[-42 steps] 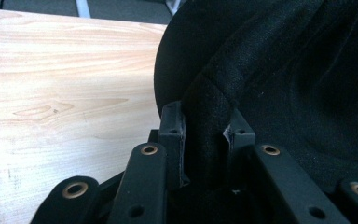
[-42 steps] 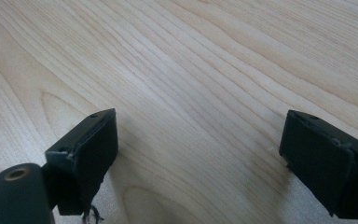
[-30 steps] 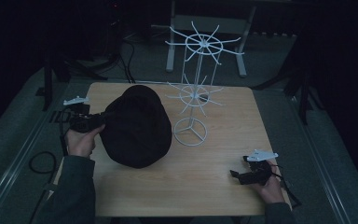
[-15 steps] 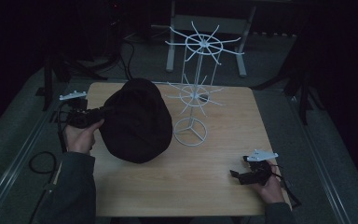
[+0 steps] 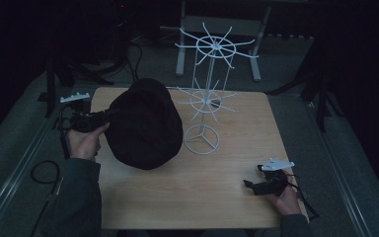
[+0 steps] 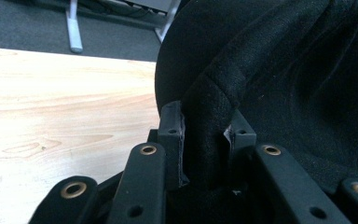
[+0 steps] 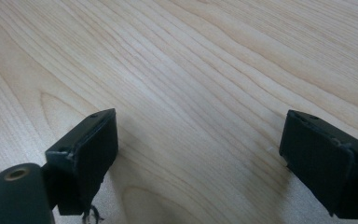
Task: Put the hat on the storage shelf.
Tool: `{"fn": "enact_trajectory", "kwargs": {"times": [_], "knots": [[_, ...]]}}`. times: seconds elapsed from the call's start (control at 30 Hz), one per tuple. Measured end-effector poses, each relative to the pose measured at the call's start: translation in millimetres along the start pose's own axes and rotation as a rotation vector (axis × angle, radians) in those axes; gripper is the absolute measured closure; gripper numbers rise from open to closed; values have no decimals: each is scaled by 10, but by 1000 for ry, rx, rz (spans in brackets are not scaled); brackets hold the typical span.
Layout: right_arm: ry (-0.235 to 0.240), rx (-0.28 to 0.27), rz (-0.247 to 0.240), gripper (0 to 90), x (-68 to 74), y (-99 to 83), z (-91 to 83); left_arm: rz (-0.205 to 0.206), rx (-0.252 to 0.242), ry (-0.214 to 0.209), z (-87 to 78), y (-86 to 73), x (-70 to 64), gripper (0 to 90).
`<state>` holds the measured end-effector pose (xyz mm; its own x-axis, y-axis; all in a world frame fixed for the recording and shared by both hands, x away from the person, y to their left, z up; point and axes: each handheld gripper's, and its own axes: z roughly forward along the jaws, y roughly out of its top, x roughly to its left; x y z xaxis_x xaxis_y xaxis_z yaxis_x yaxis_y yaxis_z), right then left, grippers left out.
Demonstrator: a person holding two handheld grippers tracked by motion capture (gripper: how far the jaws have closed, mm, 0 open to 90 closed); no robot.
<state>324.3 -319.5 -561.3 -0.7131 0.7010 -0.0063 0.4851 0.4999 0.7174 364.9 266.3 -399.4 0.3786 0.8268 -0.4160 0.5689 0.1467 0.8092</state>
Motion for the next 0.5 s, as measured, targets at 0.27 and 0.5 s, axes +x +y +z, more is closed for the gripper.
{"fn": "enact_trajectory", "kwargs": {"times": [0.27, 0.5], "knots": [[-1, 1, 2, 113, 1, 0, -1, -3, -18, -15, -7, 70, -37, 747], [-1, 1, 2, 113, 1, 0, -1, 9, -30, -16, -29, 148, -84, 745]]}}
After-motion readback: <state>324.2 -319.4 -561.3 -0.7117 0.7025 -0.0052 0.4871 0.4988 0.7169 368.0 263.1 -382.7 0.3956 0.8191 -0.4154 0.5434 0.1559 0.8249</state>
